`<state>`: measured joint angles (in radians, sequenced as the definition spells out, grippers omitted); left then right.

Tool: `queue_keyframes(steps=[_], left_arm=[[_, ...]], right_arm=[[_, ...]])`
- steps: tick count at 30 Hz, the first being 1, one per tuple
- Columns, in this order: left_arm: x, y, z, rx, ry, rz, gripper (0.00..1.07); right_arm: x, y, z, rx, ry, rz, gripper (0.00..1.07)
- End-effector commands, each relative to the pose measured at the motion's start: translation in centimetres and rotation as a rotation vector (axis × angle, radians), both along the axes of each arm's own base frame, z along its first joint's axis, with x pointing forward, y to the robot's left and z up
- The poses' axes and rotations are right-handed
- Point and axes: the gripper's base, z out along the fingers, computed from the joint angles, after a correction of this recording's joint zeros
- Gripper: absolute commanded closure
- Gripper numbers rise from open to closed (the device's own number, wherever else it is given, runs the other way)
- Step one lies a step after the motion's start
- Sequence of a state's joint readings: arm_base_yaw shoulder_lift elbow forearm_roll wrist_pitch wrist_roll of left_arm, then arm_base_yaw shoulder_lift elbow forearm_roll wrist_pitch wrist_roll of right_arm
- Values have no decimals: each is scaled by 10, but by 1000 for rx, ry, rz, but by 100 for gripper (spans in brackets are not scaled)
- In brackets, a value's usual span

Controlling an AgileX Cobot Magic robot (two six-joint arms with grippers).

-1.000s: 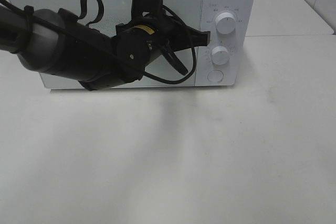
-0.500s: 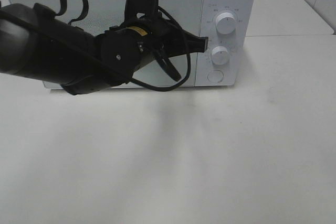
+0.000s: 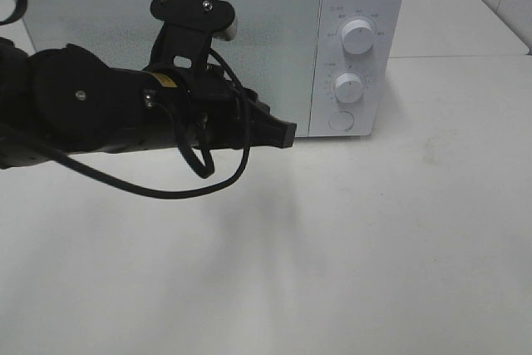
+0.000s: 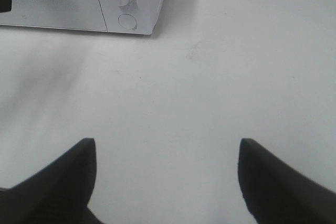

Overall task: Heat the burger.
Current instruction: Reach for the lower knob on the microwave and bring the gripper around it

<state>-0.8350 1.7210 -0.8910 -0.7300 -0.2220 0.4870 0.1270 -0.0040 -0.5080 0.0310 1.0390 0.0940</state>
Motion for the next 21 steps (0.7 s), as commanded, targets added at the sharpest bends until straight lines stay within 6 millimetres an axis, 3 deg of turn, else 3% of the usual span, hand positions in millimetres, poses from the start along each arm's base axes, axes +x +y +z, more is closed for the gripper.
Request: queue_keyframes(steps=[1,2,3,4,6,8,10,13,18,19,21], left_arm=[[-6,13,4,12,143,-48,34],[-6,13,4,12,143,-48,34],[-4,23,2,24,223,-57,24],[-3,28,2,28,267,-62,21],[-1,40,1,35,344,-63,19],[0,45,1,35,381,-62,19],[6,77,5,14,528,-2,19],[7,83,7,16,555,7,19],[9,136,27,53,609,115,19],[9,136,27,53,609,115,19],[5,163,40,81,618,173,19]], right_arm=[[-4,0,0,-1,-27,-6,35],[-4,0,0,-1,-27,-6,35],[-4,0,0,-1,-27,-6,35],[-4,0,0,-1,-27,-6,35],[-4,0,0,-1,-27,-6,35],[-4,0,0,-1,-27,-6,35],[-4,0,0,-1,-27,-6,35],[-4,0,0,-1,-27,-6,35],[-4,0,0,-1,-27,-6,35],[-4,0,0,-1,-27,-6,35],[-4,0,0,-1,-27,-6,35]])
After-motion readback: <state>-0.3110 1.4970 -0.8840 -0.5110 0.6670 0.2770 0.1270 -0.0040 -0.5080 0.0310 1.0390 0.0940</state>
